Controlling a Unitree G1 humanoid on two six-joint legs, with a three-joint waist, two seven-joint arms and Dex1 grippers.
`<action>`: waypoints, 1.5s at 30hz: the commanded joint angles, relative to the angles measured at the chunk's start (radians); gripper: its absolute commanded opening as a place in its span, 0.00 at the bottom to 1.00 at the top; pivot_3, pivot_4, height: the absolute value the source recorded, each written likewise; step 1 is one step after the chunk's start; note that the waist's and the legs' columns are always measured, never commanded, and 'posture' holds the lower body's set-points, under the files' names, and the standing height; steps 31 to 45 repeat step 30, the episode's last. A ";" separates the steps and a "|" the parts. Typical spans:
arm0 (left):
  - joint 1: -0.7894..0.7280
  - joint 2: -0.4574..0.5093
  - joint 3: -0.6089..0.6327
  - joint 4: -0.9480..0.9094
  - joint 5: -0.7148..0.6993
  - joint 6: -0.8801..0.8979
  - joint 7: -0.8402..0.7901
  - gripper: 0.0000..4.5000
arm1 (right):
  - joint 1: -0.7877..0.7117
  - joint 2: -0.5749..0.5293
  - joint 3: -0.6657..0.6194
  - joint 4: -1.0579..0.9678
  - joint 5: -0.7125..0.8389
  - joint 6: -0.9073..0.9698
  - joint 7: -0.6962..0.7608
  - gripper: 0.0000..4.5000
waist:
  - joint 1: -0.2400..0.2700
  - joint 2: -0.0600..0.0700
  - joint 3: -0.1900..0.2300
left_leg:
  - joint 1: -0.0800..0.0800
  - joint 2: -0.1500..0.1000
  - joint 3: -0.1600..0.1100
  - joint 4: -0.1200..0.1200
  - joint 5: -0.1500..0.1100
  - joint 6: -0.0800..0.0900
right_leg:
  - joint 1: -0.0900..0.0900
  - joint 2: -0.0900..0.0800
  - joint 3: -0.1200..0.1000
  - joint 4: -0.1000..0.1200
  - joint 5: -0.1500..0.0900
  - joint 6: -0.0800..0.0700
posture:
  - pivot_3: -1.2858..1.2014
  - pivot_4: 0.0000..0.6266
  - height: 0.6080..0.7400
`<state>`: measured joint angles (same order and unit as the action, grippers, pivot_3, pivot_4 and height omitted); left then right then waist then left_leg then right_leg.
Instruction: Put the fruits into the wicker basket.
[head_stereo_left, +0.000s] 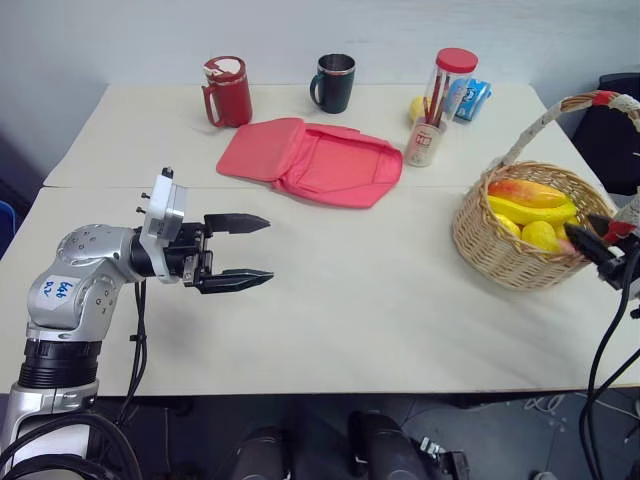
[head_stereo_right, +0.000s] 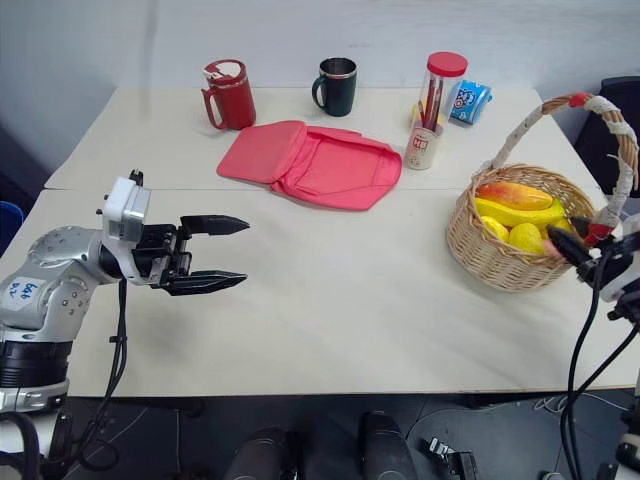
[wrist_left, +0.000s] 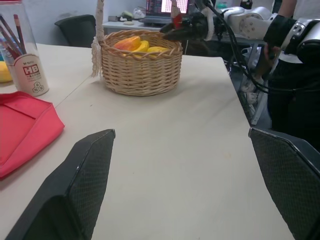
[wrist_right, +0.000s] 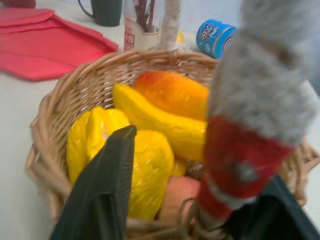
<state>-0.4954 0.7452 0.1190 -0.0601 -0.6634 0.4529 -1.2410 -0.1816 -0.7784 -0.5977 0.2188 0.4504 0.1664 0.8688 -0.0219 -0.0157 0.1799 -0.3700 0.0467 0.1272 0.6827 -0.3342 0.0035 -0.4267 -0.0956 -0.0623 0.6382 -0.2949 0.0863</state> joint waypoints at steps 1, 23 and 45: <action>0.036 0.008 0.028 0.022 0.007 0.012 0.022 1.00 | 0.065 -0.025 -0.108 -0.085 0.028 -0.091 0.013 0.80 | 0.002 0.000 0.000 | 0.000 0.000 0.000 0.000 0.000 0.000 | 0.000 0.000 0.000 0.000 0.000 0.000 | 0.52 0.24 1.00; 0.594 -0.056 0.149 -0.193 0.230 -0.224 0.306 1.00 | 0.184 0.201 0.431 -0.379 -0.013 -0.290 0.348 0.99 | -0.004 0.000 0.000 | 0.003 0.003 -0.003 -0.002 -0.003 -0.001 | 0.002 -0.004 0.007 -0.001 -0.001 -0.002 | 0.52 0.24 1.00; 0.546 -0.125 0.136 -0.172 0.360 -0.357 0.450 1.00 | 0.009 0.302 0.525 -0.083 -0.130 -0.525 0.308 0.99 | 0.019 0.000 -0.001 | 0.001 0.000 -0.004 0.000 -0.003 0.001 | 0.003 -0.004 0.002 -0.002 -0.001 -0.001 | 0.52 0.24 1.00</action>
